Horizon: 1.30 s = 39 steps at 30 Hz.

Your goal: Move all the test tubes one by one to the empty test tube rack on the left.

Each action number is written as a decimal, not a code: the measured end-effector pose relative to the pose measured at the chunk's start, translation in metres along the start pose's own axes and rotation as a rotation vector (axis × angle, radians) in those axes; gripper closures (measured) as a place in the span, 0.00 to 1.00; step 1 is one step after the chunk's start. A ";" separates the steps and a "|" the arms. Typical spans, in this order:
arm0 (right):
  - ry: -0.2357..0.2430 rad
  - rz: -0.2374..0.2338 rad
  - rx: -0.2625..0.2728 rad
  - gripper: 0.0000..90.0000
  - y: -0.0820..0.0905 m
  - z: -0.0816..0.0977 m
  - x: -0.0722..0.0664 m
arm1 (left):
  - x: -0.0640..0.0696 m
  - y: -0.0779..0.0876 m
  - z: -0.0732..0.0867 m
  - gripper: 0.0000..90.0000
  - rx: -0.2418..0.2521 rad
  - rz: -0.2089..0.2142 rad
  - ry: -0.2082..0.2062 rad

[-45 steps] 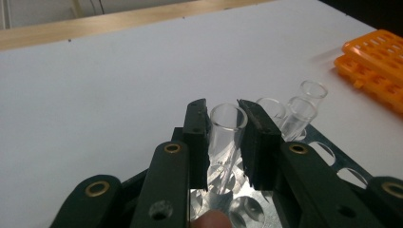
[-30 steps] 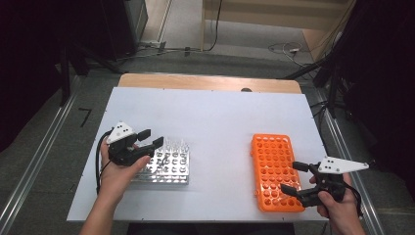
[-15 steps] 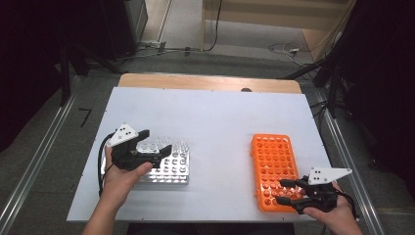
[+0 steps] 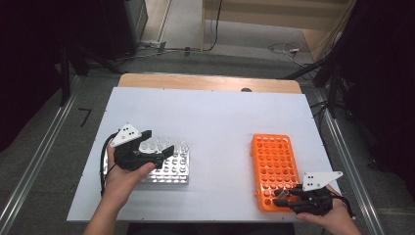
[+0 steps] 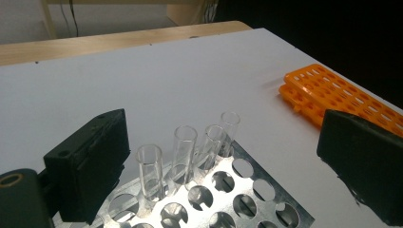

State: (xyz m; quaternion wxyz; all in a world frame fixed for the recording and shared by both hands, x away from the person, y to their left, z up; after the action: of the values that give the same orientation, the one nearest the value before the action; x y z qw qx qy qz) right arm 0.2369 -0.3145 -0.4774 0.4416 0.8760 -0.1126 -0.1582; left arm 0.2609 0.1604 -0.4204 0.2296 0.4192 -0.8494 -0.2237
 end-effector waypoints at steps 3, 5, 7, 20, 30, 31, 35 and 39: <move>0.015 -0.005 0.001 0.81 0.000 -0.002 -0.001 | 0.002 -0.001 0.000 0.04 -0.001 0.004 -0.009; 0.007 -0.005 -0.007 0.81 0.001 -0.003 -0.001 | 0.003 -0.001 -0.001 0.04 -0.001 0.008 -0.013; 0.006 -0.009 -0.009 0.81 0.001 -0.004 -0.001 | 0.004 -0.001 -0.001 0.04 -0.003 0.009 -0.017; -0.034 0.077 0.105 0.82 0.028 -0.028 -0.006 | 0.011 -0.006 -0.003 0.03 -0.006 0.032 -0.038; -0.073 0.129 0.133 0.82 0.027 -0.057 -0.007 | 0.020 -0.004 -0.006 0.03 0.002 0.060 -0.054; -0.068 0.129 0.134 0.82 0.025 -0.061 -0.007 | 0.022 -0.004 -0.007 0.03 0.000 0.063 -0.060; -0.057 0.129 0.134 0.82 0.018 -0.078 -0.009 | 0.029 -0.004 -0.009 0.03 0.003 0.081 -0.072; -0.039 0.117 0.132 0.82 0.010 -0.096 -0.012 | 0.035 -0.004 -0.011 0.03 0.004 0.096 -0.086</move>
State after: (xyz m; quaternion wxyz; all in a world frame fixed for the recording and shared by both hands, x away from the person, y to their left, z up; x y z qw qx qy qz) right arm 0.2614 -0.2456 -0.4140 0.3889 0.8919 -0.1822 -0.1415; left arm 0.2504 0.1275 -0.4069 0.2023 0.3684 -0.8781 -0.2285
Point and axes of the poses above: each handheld gripper's, and its own axes: y roughly backward along the jaws, z roughly out of its underside, x roughly to its right, the point moved 2 cm from there along -y, roughly forward along the jaws, and after that the axes turned 12 degrees about -x, right-handed, at the moved point
